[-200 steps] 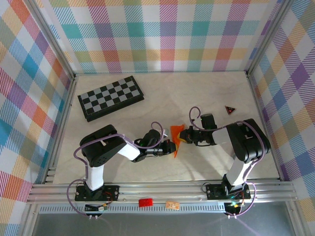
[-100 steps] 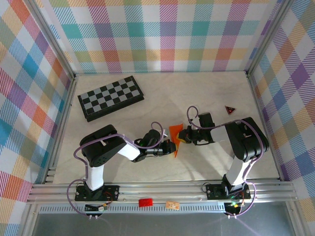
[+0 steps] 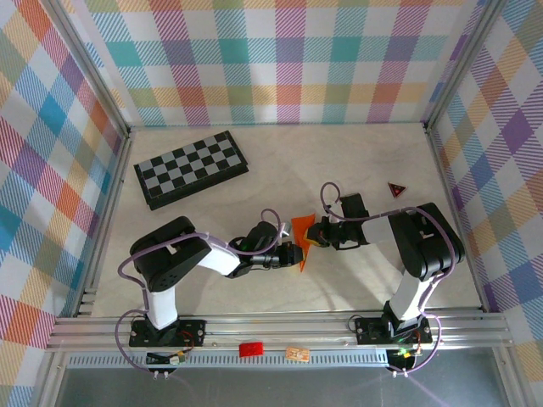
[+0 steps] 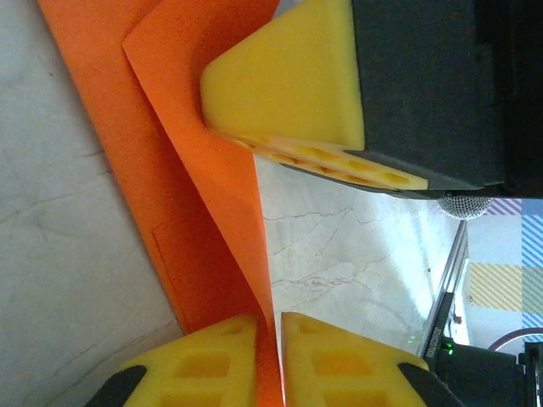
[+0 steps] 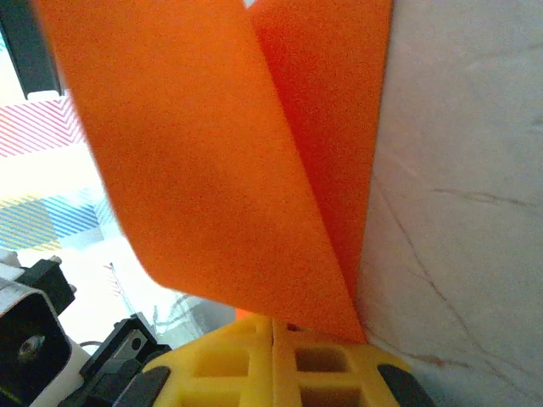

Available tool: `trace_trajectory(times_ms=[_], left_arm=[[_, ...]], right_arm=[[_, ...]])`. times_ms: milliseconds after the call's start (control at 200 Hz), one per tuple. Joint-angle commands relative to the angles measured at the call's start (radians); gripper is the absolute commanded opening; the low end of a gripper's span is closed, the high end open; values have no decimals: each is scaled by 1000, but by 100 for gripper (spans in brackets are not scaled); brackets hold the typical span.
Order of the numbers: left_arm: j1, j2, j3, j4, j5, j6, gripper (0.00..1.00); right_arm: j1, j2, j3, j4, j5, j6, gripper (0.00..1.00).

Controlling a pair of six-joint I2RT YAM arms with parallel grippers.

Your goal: Fold a paper plane with a square sheet of paper (pick it up from the middle)

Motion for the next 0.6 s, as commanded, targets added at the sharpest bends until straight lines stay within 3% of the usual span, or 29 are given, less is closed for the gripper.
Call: trace_trajectory(times_ms=[0, 410, 595], left_arm=[[7, -31, -9, -170, -5, 51, 19], [8, -276, -25, -332, -138, 92, 28], [19, -261, 28, -363, -98, 115, 17]], right_arm=[[14, 45, -11, -118, 123, -27, 2], [54, 14, 4, -192, 215, 13, 1], [84, -31, -2, -237, 293, 64, 2]])
